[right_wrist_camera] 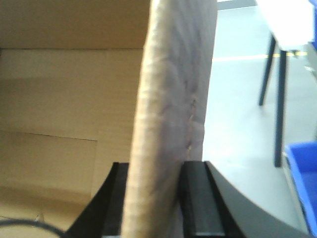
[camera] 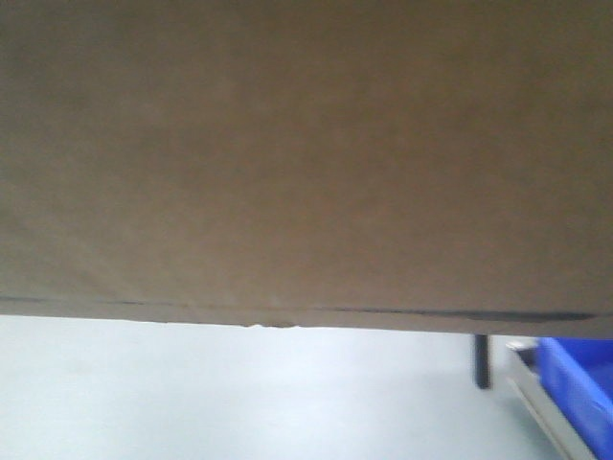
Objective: Grab box from left shelf to table start
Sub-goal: 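Hold the box with both grippers while the base turns away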
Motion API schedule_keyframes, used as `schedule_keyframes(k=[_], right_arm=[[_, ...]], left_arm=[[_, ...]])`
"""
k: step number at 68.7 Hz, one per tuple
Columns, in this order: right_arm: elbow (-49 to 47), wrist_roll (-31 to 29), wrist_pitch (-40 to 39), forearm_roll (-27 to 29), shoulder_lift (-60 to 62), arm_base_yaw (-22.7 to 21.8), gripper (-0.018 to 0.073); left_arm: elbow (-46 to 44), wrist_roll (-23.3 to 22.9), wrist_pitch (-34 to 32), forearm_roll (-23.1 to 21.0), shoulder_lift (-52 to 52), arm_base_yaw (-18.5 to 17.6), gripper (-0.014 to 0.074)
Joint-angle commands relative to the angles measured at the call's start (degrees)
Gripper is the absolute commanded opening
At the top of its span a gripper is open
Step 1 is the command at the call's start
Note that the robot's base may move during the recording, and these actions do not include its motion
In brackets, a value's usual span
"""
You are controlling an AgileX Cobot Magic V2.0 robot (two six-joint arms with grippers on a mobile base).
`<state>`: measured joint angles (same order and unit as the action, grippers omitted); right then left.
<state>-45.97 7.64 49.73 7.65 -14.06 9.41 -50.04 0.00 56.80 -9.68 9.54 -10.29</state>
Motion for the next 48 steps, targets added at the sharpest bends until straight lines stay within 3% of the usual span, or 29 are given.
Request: schedule_keyframes(k=[1,48], right_arm=[[-1.81,-0.14,-9.32,-4.93,-0.77,-0.37,0.0058],[-1.81,-0.14,-9.32,-4.93,-0.77,-0.37,0.0058]], left_arm=[[-2.15,-1.79,-10.23,-3.38,0.43,-0.4,-0.0093],[-2.15,-1.79,-10.23,-3.38,0.43,-0.4,-0.0093]])
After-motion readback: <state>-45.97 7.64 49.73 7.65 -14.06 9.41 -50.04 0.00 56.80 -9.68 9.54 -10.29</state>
